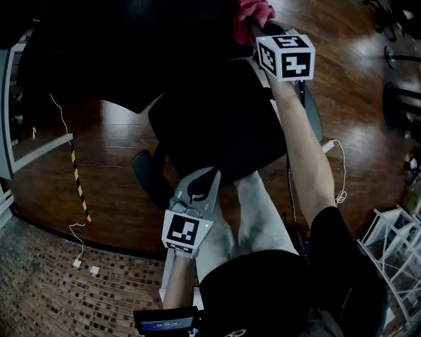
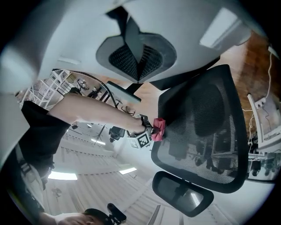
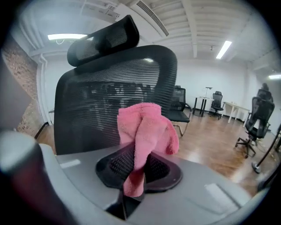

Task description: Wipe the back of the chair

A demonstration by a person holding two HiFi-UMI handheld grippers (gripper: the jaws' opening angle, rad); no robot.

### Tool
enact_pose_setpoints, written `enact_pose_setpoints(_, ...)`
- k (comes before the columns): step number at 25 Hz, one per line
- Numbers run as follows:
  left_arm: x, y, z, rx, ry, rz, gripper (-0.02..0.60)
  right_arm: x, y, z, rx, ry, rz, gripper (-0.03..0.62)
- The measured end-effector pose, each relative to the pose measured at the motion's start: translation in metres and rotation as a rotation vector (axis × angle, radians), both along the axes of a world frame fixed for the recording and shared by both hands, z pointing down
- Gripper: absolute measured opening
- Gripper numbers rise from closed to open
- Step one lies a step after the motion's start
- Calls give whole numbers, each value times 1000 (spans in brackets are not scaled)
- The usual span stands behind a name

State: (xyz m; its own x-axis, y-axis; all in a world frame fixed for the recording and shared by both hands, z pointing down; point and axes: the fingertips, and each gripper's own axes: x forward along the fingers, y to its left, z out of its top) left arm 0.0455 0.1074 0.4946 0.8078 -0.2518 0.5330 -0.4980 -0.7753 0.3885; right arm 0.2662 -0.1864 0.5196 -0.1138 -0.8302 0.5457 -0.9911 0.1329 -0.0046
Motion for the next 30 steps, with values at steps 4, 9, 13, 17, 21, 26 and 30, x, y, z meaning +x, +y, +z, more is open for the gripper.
enact_pose_setpoints(4,16,1,-4,6,8,17,-6,42,4,-5,-12,45,64,48)
enact_pose_setpoints(9,19,3,-9,11,20,18,-6,63,7,-17,-24,87,105,48)
enact_pose_setpoints(13,8,2,-14,20,32,-3,-6,27,-3,-29,-14,108,37,48)
enact_pose_setpoints(17,-16,1,-18,27,38,-39,-6,-42,-12,-39,-1,108,-75,48)
enact_pose_setpoints(21,-47,0,-17,29,39,-88,-6,-120,-18,-40,5,95,-188,48)
enact_pose_setpoints(26,-93,0,-16,33,40,-139,-6,-208,-19,-44,17,79,-287,48)
enact_pose_setpoints(30,-127,-3,-14,39,46,-200,-6,-275,-21,-51,34,58,-381,48)
